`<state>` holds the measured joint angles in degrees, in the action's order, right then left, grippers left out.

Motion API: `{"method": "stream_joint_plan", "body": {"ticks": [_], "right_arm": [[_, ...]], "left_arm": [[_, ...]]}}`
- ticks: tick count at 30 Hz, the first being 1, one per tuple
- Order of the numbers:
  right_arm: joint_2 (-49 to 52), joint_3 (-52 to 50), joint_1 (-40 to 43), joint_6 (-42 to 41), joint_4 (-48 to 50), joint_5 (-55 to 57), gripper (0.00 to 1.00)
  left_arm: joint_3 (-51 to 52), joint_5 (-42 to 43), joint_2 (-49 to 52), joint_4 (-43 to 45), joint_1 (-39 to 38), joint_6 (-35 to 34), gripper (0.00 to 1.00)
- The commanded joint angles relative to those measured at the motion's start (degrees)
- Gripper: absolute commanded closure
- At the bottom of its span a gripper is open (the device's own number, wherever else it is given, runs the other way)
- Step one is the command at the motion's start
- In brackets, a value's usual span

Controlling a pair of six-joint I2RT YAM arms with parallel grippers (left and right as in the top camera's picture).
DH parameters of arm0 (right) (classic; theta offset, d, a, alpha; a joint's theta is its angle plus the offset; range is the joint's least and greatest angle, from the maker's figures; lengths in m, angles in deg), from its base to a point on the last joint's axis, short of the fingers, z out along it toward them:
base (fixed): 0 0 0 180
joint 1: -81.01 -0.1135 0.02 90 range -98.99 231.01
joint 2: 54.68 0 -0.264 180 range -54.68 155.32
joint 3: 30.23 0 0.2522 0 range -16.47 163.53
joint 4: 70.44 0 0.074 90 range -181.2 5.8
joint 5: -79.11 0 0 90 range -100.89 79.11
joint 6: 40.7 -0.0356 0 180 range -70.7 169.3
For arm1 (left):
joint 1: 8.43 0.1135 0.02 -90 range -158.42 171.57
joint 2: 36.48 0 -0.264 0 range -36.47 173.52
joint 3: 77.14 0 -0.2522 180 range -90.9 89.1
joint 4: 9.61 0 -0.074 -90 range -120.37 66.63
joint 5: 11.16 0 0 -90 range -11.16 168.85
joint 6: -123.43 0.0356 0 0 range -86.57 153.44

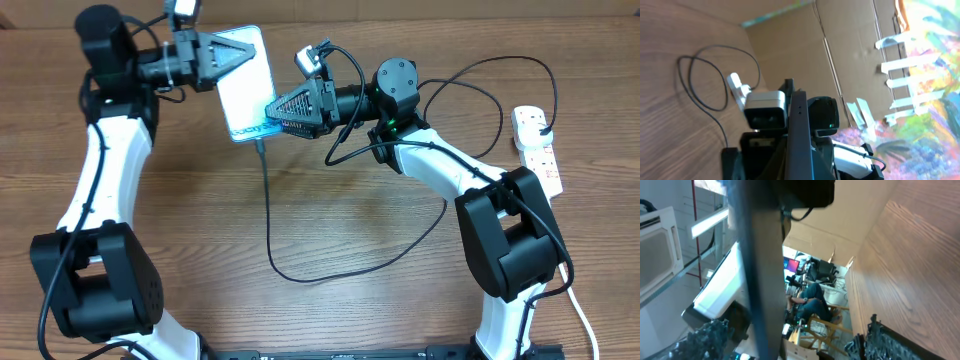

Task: Plug charger to phone and switch on socket
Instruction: 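Push the plug into the phone's bottom port with the right gripper, then open the right gripper and withdraw it to the right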

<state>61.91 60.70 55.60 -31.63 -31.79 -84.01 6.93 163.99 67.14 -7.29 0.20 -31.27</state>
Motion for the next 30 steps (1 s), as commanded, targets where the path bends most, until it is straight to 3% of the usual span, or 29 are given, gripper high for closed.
{"method": "stream_joint_plan", "body": {"ticks": [1,3,4,7,9,14,21,27,30], "right_arm": [[0.22,0.85,1.60,0.44,0.26,-1.49,0.09],[0.22,0.85,2.75,0.44,0.20,-2.05,0.09],[0.22,0.81,3.32,0.46,-0.15,-2.03,0.00],[0.22,0.79,5.44,2.95,-6.21,-1.84,0.00],[0.22,0.79,6.69,6.43,-14.03,-1.25,0.00],[0.22,0.79,8.90,24.44,-41.88,4.87,0.00],[-0.22,0.81,11.39,46.31,-73.11,24.17,0.00],[-3.93,0.81,14.40,52.59,-82.47,38.18,0.00],[-7.56,0.81,16.39,52.96,-84.32,44.19,0.00]], "left_arm": [[-0.48,2.21,-1.73,0.22,3.56,0.42,0.96],[-0.48,3.15,-1.73,0.07,4.96,0.39,0.96],[-0.48,3.65,-1.73,-0.42,5.51,0.39,0.96],[-0.48,4.39,-1.73,-2.16,6.49,0.39,0.96],[-0.48,4.48,-1.73,-2.64,6.58,0.35,0.96],[-0.48,4.26,-1.73,-2.62,6.01,0.42,0.96],[-0.48,4.13,-1.73,-2.62,3.54,3.13,0.96],[-0.46,2.99,-1.73,-3.72,-1.29,9.20,0.96],[-0.46,-1.20,-1.73,-10.71,-4.33,15.85,0.96]]}}
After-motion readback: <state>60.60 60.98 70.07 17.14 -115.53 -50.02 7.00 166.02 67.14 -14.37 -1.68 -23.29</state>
